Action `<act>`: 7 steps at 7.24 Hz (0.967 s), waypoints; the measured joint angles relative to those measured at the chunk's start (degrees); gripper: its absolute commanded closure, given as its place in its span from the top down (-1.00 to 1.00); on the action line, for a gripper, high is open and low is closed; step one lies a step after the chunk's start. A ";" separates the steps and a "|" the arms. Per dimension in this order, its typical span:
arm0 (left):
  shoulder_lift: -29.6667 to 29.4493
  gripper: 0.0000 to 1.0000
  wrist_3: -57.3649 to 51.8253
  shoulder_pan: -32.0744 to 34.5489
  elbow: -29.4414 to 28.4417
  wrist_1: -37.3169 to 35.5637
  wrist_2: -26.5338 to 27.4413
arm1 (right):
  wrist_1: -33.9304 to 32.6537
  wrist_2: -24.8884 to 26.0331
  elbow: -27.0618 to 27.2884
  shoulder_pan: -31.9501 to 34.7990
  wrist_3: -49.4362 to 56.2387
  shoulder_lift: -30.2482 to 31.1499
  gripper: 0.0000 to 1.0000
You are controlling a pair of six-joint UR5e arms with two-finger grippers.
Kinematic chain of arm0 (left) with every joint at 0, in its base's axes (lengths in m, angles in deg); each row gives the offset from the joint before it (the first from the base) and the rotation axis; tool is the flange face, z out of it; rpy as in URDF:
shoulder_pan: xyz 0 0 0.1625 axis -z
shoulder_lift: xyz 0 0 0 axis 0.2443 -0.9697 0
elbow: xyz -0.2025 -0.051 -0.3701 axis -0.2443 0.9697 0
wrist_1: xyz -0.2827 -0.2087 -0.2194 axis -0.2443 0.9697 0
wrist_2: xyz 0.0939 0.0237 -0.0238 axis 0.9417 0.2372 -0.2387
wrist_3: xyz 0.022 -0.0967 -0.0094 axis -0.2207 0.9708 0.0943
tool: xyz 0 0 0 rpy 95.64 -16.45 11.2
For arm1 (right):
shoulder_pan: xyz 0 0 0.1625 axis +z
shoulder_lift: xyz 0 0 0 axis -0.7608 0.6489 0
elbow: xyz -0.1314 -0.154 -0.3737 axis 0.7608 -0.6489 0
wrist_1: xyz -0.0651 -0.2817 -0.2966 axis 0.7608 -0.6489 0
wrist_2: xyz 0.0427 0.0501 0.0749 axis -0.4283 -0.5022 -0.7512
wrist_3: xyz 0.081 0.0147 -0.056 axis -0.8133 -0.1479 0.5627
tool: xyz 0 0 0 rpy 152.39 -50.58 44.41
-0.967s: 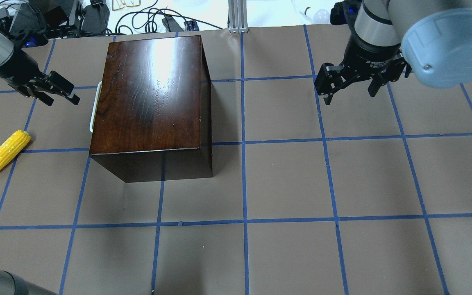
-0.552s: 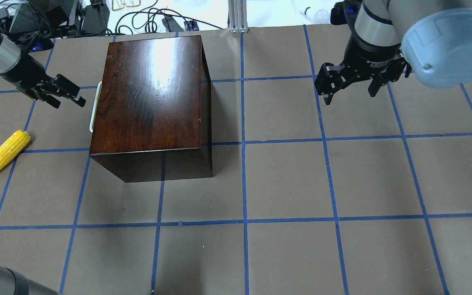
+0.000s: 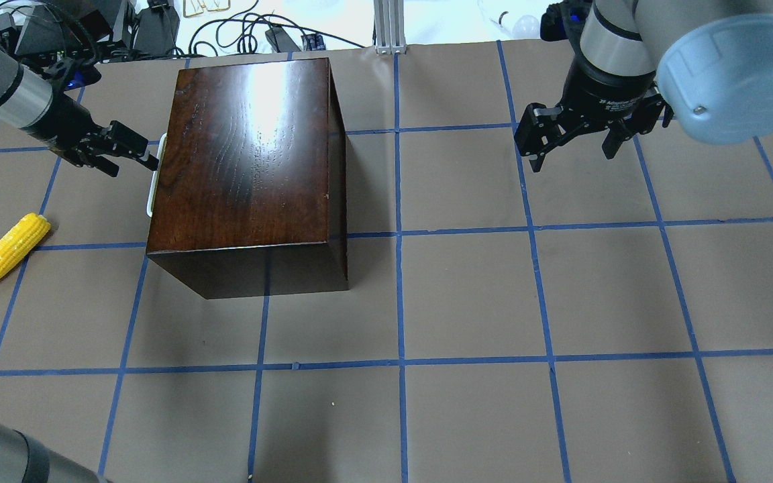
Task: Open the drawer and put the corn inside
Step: 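Close the left gripper on the white drawer handle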
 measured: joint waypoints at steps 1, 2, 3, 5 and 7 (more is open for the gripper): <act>-0.07 1.00 0.05 0.03 0.08 -0.01 -0.10 | 0.00 0.00 0.00 0.00 0.00 0.00 1.00; -0.23 1.00 0.06 0.04 0.17 0.00 -0.38 | 0.00 0.00 0.00 0.00 0.00 0.00 1.00; -0.58 1.00 0.07 0.05 0.24 -0.01 -1.22 | 0.00 0.00 0.02 0.00 0.00 0.00 1.00; -1.09 1.00 -0.07 0.05 0.25 -0.01 -2.12 | 0.00 0.00 0.02 -0.07 0.00 0.00 1.00; -1.56 1.00 -0.13 0.05 0.28 -0.03 -2.14 | 0.00 0.00 0.03 -0.02 0.00 0.00 1.00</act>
